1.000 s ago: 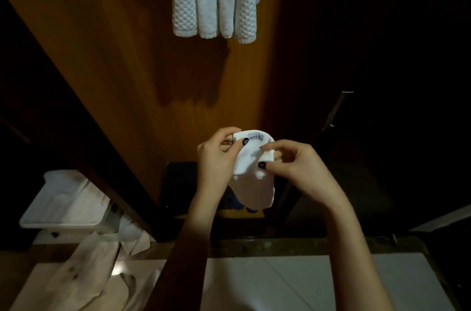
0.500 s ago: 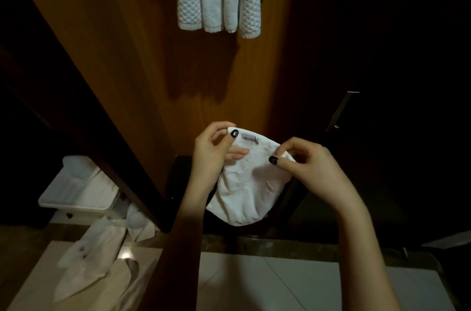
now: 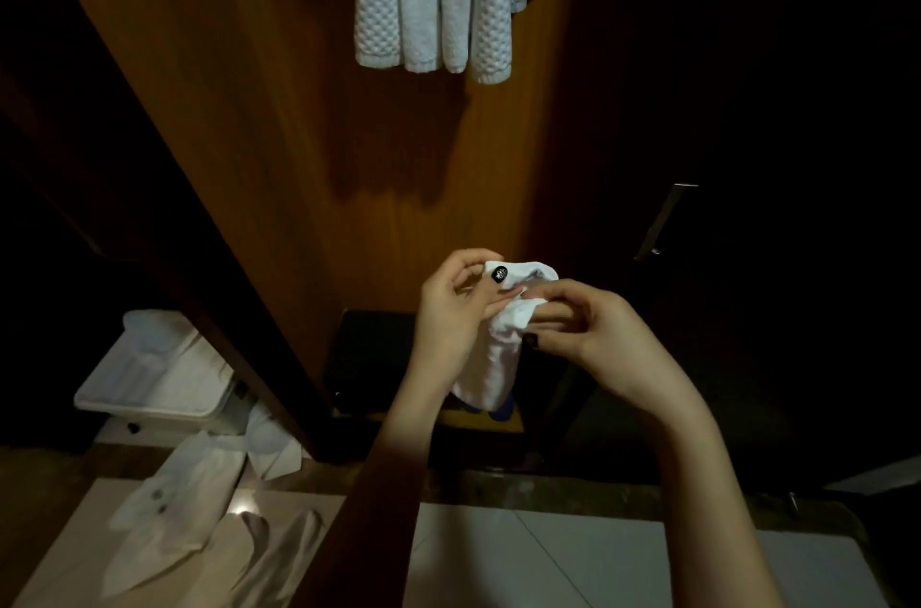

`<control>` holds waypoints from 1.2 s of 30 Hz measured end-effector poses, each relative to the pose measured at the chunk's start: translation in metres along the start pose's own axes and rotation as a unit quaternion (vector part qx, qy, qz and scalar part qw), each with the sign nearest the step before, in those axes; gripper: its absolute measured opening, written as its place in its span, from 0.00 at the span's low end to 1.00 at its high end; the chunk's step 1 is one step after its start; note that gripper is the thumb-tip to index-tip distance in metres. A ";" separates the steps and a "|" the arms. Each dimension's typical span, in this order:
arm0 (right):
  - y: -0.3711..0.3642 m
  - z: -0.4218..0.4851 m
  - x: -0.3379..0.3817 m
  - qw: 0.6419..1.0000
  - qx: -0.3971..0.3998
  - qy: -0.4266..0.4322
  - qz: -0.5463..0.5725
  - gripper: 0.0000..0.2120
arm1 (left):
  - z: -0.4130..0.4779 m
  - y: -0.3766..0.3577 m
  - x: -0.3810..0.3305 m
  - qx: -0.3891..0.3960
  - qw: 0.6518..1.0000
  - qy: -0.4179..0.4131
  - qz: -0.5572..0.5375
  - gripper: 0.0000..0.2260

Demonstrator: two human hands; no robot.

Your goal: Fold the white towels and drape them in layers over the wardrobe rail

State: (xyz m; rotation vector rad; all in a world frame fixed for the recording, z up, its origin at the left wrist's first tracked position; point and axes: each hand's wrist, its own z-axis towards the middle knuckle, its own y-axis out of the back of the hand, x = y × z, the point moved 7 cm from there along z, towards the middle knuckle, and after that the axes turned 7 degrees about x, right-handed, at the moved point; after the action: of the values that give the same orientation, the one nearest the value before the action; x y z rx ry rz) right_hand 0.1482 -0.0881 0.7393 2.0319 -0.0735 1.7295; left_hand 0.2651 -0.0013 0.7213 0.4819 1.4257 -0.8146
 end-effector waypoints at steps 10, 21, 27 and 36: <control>0.012 0.005 0.023 0.968 -0.170 0.062 -0.172 0.03 | -0.010 0.003 -0.006 0.028 0.998 0.023 -0.047 0.09; 0.018 0.003 0.035 0.971 -0.175 0.107 -0.120 0.03 | -0.003 0.006 -0.022 0.025 0.999 -0.026 0.008 0.15; 0.018 0.019 0.044 0.975 -0.118 0.107 -0.152 0.11 | 0.011 0.004 -0.027 0.038 0.999 -0.029 -0.012 0.15; 0.035 0.048 0.060 0.971 -0.182 0.125 -0.094 0.09 | 0.027 0.011 -0.045 -0.085 0.989 -0.110 0.042 0.16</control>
State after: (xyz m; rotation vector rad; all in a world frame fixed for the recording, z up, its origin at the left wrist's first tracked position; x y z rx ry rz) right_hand 0.1924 -0.1224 0.8025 1.5002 -0.1061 1.6937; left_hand 0.2938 -0.0048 0.7669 0.3087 1.2491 -0.6518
